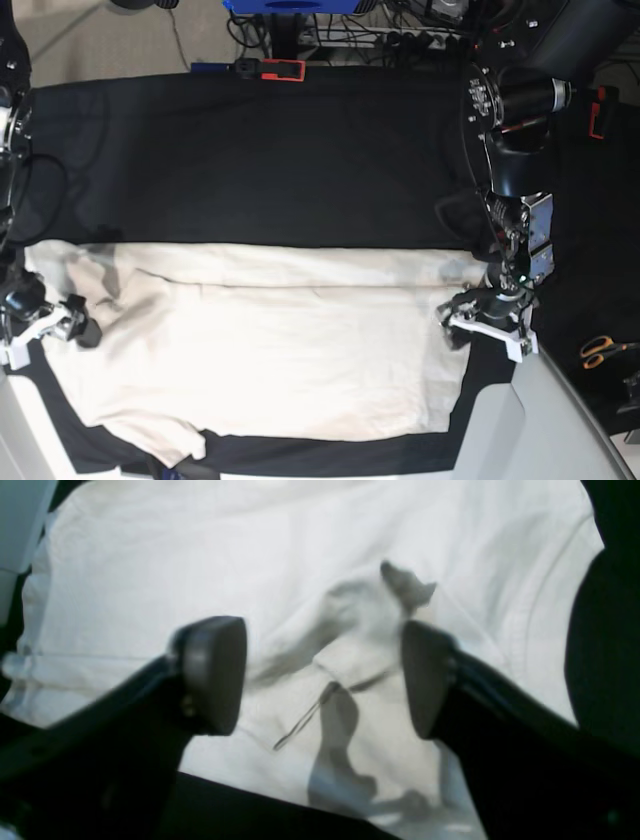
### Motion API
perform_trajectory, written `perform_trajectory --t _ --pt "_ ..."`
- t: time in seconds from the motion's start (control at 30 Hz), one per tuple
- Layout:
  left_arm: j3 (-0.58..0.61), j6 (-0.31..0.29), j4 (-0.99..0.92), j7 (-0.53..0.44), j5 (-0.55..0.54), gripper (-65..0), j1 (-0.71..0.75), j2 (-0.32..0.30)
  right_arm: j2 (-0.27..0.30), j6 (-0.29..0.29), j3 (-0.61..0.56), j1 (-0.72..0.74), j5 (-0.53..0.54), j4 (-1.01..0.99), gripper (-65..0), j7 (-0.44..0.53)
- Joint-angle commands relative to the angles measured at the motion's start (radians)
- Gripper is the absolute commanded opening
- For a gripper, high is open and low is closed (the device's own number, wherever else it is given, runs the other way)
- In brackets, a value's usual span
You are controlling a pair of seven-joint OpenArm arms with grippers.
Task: Fold the T-shirt properly
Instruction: 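Lift both held corners and fold the shirt edge over toward the hem, then open both grippers to release the folded edge and raise the left gripper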
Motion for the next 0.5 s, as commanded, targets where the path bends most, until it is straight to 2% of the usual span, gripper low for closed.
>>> perform_trajectory --t 0.0,0.07,0.2,0.4,0.47 --pt "-0.002 -0.009 0.008 -0.043 -0.01 -5.6 -0.044 -0.006 0.014 0.009 0.005 0.03 0.023 0.03 -17.9 0.025" --pt "0.0 -0.009 0.007 -0.055 -0.01 -0.3 -0.05 -0.006 0.012 0.009 0.018 0.03 0.023 0.069 -18.3 0.025" --pt "-0.006 -0.009 0.068 -0.052 -0.012 0.0 -0.041 -0.005 0.008 0.009 0.164 0.021 0.024 0.138 -18.6 0.016" --pt "0.0 -0.009 0.389 0.013 -0.012 0.0 0.151 -0.008 0.003 0.009 0.408 -0.106 0.024 0.305 -24.8 -0.186" --pt "0.005 -0.01 0.494 0.016 -0.012 0.0 0.239 -0.008 -0.035 0.009 0.476 -0.157 0.024 0.365 -25.1 -0.238"
